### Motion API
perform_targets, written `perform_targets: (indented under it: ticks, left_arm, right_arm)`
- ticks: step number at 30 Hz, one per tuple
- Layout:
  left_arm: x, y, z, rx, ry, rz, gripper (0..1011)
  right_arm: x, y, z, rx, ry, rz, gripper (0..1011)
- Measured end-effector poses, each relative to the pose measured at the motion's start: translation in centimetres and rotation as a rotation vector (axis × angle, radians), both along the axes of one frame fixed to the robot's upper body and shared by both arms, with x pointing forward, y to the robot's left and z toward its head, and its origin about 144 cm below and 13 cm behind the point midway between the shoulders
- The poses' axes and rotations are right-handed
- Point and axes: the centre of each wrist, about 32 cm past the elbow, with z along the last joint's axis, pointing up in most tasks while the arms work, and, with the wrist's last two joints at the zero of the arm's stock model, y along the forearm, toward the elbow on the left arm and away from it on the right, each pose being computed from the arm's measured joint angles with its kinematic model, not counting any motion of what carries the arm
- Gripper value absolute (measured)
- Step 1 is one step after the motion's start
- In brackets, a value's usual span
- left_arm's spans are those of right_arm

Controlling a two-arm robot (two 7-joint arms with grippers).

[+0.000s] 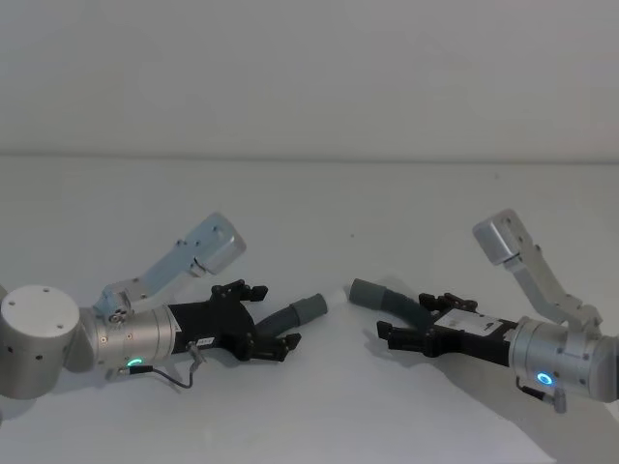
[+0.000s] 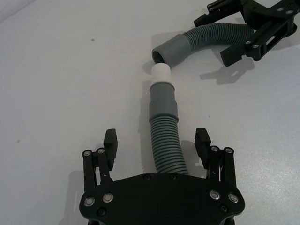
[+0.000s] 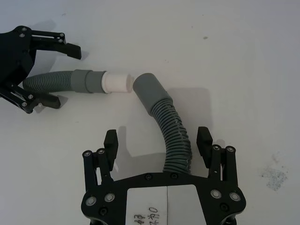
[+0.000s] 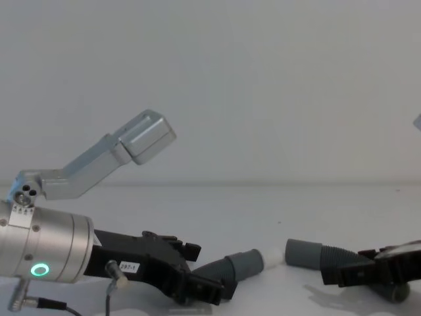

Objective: Use both hands to pick up one end of the pipe from the table, align the ends, and insert them.

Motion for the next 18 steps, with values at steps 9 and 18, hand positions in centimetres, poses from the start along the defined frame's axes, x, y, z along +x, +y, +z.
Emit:
perform_targets:
  ticks: [9,18]
  left_arm:
    - [0.00,-0.01,0.06,-0.002,-0.001,-0.001,1001]
    - [0.00,0.01,0.09,-0.003,-0.001,-0.002,1001]
  right_arm:
    - [0.06,0.12,-0.06,-0.005,0.003,0.004,866]
    - [0.07,0.17,-0.09,-0.008,0.004,0.006,630]
